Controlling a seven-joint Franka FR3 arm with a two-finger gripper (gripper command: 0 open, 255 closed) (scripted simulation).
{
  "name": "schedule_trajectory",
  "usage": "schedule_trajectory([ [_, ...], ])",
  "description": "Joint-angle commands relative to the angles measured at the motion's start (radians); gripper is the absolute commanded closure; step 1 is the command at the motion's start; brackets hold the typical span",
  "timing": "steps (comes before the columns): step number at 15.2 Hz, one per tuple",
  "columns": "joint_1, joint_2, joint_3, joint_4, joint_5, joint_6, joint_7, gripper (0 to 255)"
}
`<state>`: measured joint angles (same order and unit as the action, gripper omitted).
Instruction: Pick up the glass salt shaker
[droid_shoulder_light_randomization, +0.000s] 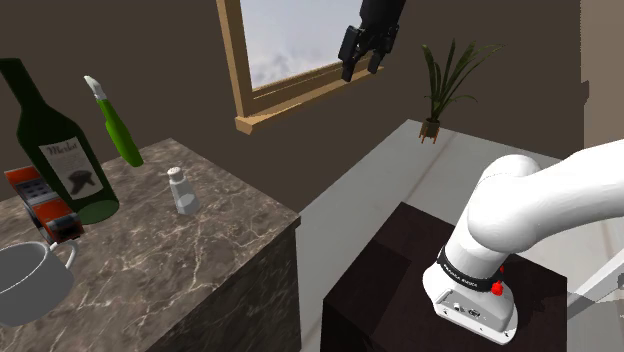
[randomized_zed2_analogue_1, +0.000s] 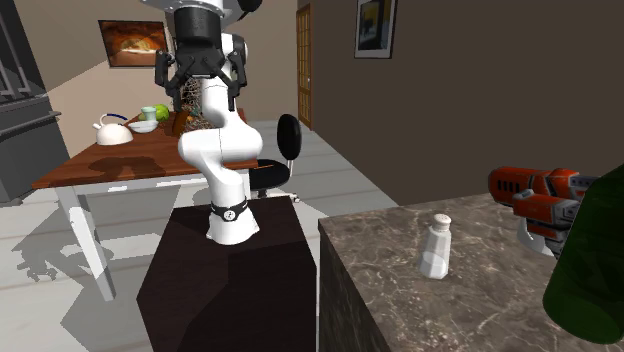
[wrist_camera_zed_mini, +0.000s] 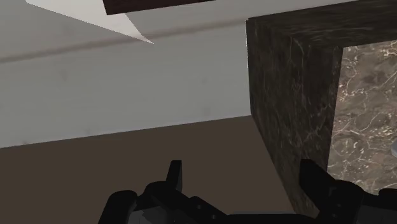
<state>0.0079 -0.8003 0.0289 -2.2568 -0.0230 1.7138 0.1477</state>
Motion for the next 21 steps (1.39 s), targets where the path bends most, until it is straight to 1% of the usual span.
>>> schedule_trajectory([
  [1, 0.000, 0.000, 0.000, 0.000, 0.000, 0.000, 0.000, 0],
  [7, 0.037, 0.116, 0.080, -0.007, 0.053, 0.122, 0.069, 0],
  [12, 0.063, 0.233, 0.147, 0.017, 0.084, 0.219, 0.125, 0],
  [17, 0.083, 0.367, 0.215, 0.067, 0.097, 0.307, 0.181, 0],
  [21, 0.096, 0.483, 0.269, 0.127, 0.090, 0.368, 0.231, 0],
])
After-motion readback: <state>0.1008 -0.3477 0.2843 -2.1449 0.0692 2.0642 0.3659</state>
